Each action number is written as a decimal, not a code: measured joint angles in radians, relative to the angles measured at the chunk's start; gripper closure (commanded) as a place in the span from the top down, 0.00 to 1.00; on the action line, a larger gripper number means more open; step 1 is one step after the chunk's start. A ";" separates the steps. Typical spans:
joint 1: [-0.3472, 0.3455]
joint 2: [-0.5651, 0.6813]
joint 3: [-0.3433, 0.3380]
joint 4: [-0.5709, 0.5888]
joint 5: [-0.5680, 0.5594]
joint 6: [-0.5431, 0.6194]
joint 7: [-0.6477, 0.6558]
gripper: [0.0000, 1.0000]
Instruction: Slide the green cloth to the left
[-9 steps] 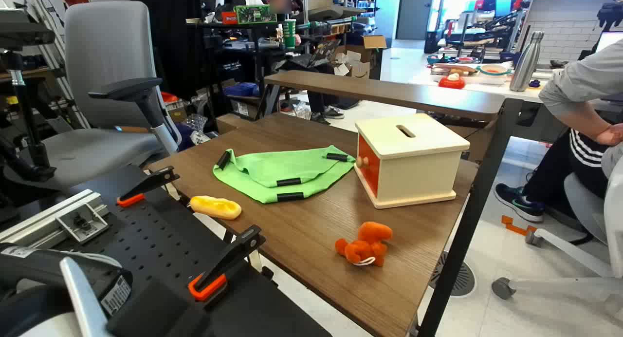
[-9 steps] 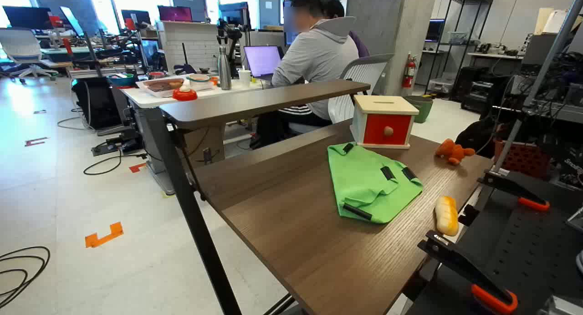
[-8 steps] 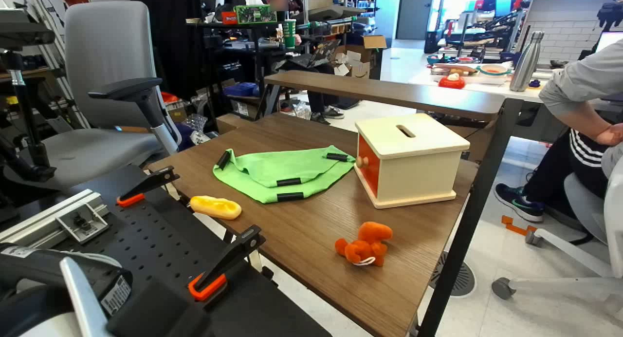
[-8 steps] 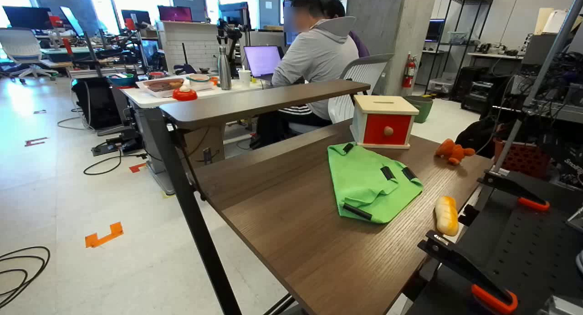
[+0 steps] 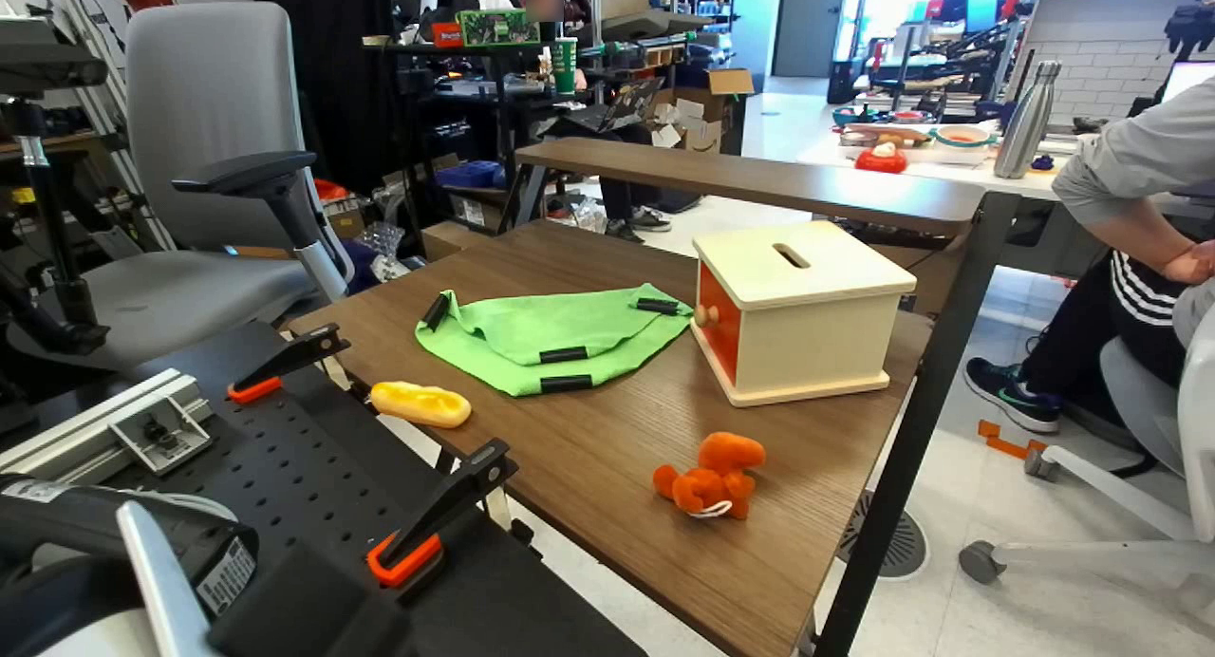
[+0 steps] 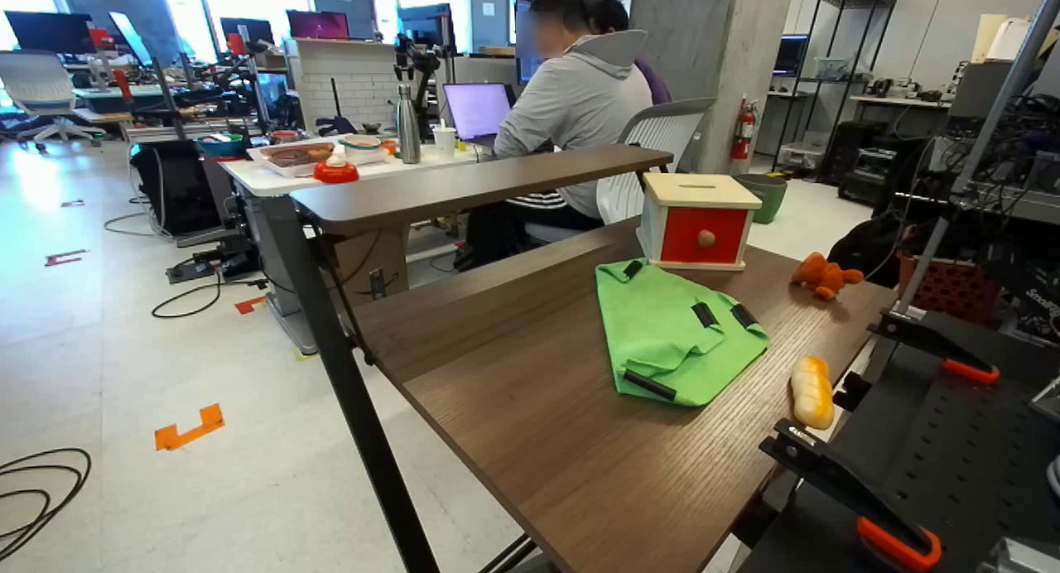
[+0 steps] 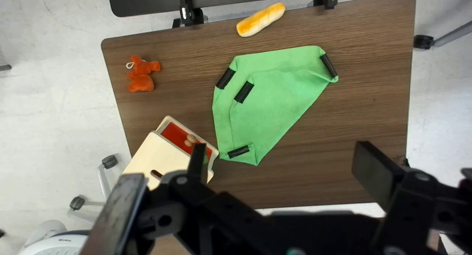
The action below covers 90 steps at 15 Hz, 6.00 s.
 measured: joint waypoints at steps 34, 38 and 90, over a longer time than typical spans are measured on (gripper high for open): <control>-0.008 0.815 -0.119 -0.075 -0.055 0.831 -0.292 1.00; -0.008 0.869 -0.119 -0.035 -0.056 0.831 -0.332 1.00; 0.208 0.753 -0.088 0.280 -0.058 0.471 -0.066 1.00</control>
